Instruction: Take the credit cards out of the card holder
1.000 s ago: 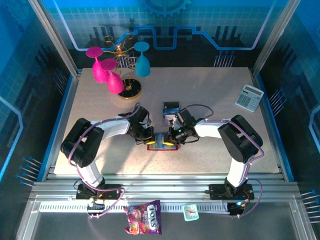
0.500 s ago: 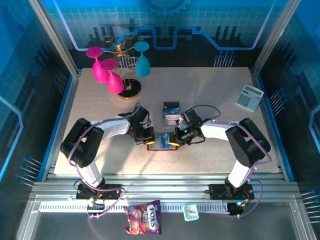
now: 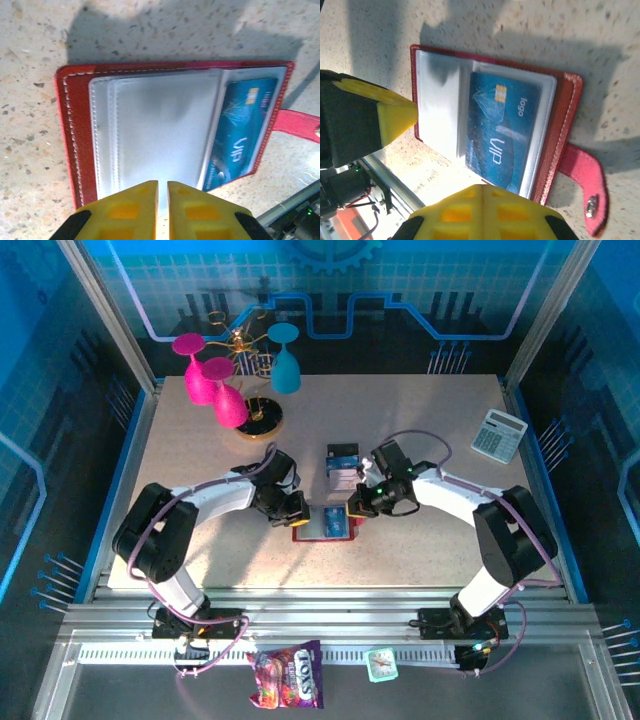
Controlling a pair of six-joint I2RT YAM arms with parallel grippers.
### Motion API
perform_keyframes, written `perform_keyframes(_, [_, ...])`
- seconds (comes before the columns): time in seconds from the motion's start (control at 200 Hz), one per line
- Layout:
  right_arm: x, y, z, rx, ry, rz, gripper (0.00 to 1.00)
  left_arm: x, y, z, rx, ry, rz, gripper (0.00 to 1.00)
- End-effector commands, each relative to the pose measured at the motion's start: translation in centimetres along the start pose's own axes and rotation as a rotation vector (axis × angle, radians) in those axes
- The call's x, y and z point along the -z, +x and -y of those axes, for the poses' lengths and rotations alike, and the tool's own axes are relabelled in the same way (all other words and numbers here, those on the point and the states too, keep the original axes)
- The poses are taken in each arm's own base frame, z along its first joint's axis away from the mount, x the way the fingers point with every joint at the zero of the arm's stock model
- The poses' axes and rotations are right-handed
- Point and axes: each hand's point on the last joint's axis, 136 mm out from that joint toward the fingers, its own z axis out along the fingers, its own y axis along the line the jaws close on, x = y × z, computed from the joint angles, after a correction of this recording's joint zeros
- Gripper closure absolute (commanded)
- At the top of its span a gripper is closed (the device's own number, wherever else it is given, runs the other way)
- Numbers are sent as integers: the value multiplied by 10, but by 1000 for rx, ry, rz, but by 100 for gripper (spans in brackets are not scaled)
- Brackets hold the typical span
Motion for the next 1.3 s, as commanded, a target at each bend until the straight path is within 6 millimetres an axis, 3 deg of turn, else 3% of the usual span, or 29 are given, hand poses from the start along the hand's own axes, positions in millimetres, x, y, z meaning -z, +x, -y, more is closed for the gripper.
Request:
perform_keyframes(0.0, [24,0,9,155,118,-26,100,18,-5,17,-20,41,49,86])
perform_keyframes(0.155, [26,-3,0,132,61,-35,96,21,-7,21,-26,63,56,86])
perform_keyframes(0.4, [-4,1,-13,-48,-113,-39,82,5,-2,38,-28,113,-15,88])
perform_keyframes(0.515, [-16,5,-10,-84,-95,-62,77,-4,2,46,-32,113,-36,89])
perform_keyframes(0.87, [-23,9,8,-128,-18,-77,77,-31,11,43,-41,35,-86,93])
perform_keyframes(1.291, [-25,10,12,-136,-17,-74,77,-37,12,30,-58,-49,-98,95])
